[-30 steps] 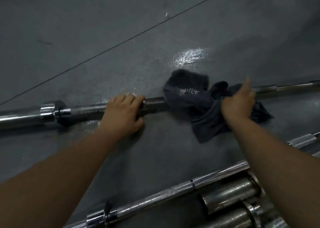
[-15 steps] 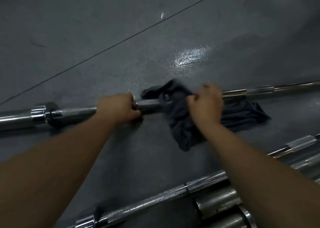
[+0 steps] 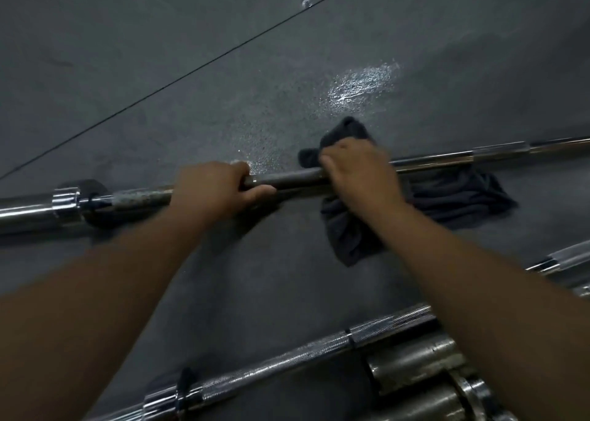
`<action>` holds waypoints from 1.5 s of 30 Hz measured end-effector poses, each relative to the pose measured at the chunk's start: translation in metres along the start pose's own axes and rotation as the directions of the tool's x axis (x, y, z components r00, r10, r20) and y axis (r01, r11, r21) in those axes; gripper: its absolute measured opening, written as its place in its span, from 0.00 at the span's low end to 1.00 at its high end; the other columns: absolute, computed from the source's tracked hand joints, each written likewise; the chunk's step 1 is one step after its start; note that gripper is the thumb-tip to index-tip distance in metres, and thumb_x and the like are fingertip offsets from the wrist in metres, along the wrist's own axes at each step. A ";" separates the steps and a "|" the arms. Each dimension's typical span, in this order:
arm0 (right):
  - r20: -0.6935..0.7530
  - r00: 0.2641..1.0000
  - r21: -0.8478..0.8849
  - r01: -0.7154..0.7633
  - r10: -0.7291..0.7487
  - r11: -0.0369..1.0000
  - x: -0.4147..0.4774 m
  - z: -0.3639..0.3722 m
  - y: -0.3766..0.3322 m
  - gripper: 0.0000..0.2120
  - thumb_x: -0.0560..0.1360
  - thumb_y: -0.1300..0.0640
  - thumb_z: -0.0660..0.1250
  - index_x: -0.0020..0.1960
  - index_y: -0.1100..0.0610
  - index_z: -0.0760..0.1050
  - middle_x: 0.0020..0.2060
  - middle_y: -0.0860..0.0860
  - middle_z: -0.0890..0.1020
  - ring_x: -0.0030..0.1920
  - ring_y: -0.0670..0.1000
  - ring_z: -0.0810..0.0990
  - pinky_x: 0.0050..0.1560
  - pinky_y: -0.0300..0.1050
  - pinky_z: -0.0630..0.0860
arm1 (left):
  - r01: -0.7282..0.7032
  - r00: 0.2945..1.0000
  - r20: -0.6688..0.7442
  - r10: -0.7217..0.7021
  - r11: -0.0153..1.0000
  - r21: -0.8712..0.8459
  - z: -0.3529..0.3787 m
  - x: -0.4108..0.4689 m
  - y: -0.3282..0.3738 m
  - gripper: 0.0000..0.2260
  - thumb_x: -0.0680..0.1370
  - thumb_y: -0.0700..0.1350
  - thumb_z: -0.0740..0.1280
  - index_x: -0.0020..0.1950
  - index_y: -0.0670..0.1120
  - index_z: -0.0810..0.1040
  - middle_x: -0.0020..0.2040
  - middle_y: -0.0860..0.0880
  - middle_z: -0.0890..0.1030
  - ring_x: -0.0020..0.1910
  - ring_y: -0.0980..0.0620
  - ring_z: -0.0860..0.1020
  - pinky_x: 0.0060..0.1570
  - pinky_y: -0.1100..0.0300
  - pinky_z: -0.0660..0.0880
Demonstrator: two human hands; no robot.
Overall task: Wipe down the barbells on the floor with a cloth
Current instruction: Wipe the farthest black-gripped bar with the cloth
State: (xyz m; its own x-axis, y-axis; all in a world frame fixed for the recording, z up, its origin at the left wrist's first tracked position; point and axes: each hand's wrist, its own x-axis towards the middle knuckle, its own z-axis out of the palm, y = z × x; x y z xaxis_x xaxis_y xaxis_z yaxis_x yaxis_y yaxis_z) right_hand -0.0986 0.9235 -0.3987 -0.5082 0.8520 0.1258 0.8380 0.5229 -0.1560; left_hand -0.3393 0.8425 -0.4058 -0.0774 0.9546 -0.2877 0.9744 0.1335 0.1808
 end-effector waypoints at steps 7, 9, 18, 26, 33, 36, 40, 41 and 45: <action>-0.076 0.936 0.208 -0.322 0.344 0.924 -0.021 0.000 -0.022 0.10 0.76 0.59 0.60 0.47 0.57 0.80 0.42 0.57 0.83 0.44 0.61 0.81 0.46 0.52 0.73 | 0.104 0.905 0.422 -0.048 0.988 -0.112 -0.014 0.014 0.003 0.33 0.73 0.76 0.48 0.47 0.51 0.80 0.47 0.47 0.79 0.47 0.46 0.77 0.53 0.51 0.75; -0.042 0.981 0.300 -0.169 0.190 0.939 -0.025 0.007 -0.086 0.11 0.75 0.59 0.61 0.51 0.57 0.80 0.45 0.56 0.83 0.47 0.60 0.80 0.50 0.54 0.75 | 0.106 0.907 0.417 -0.056 0.990 -0.096 -0.012 0.002 0.006 0.32 0.74 0.75 0.47 0.47 0.52 0.78 0.50 0.46 0.80 0.49 0.45 0.78 0.55 0.51 0.75; 0.036 0.976 0.225 -0.216 0.213 0.950 -0.121 -0.007 -0.057 0.22 0.77 0.52 0.61 0.70 0.54 0.73 0.72 0.54 0.70 0.74 0.57 0.65 0.74 0.58 0.61 | 0.088 0.985 -0.139 -0.100 0.992 -0.087 0.051 -0.145 0.062 0.26 0.80 0.57 0.56 0.72 0.41 0.70 0.69 0.42 0.73 0.68 0.40 0.71 0.72 0.44 0.60; 0.101 0.979 0.158 -0.193 0.178 0.968 -0.095 0.008 -0.088 0.18 0.77 0.44 0.58 0.60 0.48 0.78 0.60 0.45 0.81 0.71 0.52 0.70 0.75 0.65 0.48 | 0.067 0.968 -0.244 -0.060 0.998 0.020 0.045 -0.106 0.046 0.13 0.83 0.53 0.55 0.48 0.51 0.75 0.44 0.49 0.79 0.43 0.44 0.76 0.45 0.49 0.67; -0.037 0.857 -0.033 -0.516 0.515 0.856 -0.024 -0.001 0.014 0.21 0.76 0.44 0.61 0.56 0.60 0.79 0.68 0.58 0.74 0.68 0.59 0.71 0.72 0.63 0.59 | 0.038 0.944 -0.325 -0.052 0.998 -0.050 0.019 -0.028 0.005 0.17 0.83 0.54 0.55 0.68 0.49 0.72 0.70 0.48 0.74 0.63 0.43 0.74 0.61 0.48 0.66; 0.027 0.855 0.098 -0.517 0.517 0.850 -0.013 0.002 -0.014 0.23 0.74 0.46 0.61 0.59 0.63 0.75 0.68 0.63 0.73 0.70 0.62 0.69 0.73 0.63 0.58 | 0.002 0.967 -0.255 -0.009 1.000 -0.028 0.013 -0.008 -0.008 0.23 0.81 0.57 0.52 0.71 0.47 0.70 0.73 0.44 0.70 0.65 0.40 0.73 0.64 0.46 0.67; 0.136 0.959 0.167 -0.270 0.249 0.948 -0.030 0.009 -0.100 0.25 0.75 0.49 0.61 0.68 0.61 0.71 0.68 0.59 0.75 0.72 0.58 0.68 0.75 0.61 0.54 | -0.194 0.981 -0.022 0.194 0.980 -0.035 0.008 -0.029 -0.015 0.32 0.80 0.60 0.47 0.76 0.41 0.65 0.75 0.40 0.67 0.70 0.39 0.71 0.67 0.47 0.68; 0.184 0.971 0.197 -0.186 0.150 0.962 -0.037 0.006 -0.119 0.26 0.76 0.49 0.63 0.70 0.61 0.70 0.70 0.58 0.73 0.74 0.57 0.65 0.75 0.61 0.51 | -0.256 0.965 0.038 0.259 0.965 -0.057 0.005 -0.039 -0.019 0.33 0.79 0.60 0.48 0.78 0.41 0.61 0.76 0.39 0.66 0.71 0.40 0.69 0.69 0.50 0.66; 0.293 0.954 0.154 0.024 -0.069 0.988 -0.055 -0.026 -0.115 0.19 0.71 0.51 0.68 0.61 0.55 0.75 0.60 0.56 0.80 0.66 0.57 0.75 0.73 0.59 0.57 | -0.416 0.880 0.230 0.416 0.908 -0.049 -0.006 -0.089 -0.043 0.36 0.77 0.60 0.51 0.79 0.39 0.56 0.78 0.39 0.60 0.76 0.41 0.62 0.75 0.51 0.60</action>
State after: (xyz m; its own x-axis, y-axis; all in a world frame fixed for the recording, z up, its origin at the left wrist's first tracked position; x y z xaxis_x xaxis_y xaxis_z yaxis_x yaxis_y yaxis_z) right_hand -0.1618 0.8163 -0.3624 -0.6006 0.7842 -0.1561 0.7849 0.5409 -0.3023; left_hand -0.3754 0.7533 -0.3819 0.3857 0.8342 -0.3941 0.9065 -0.2631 0.3303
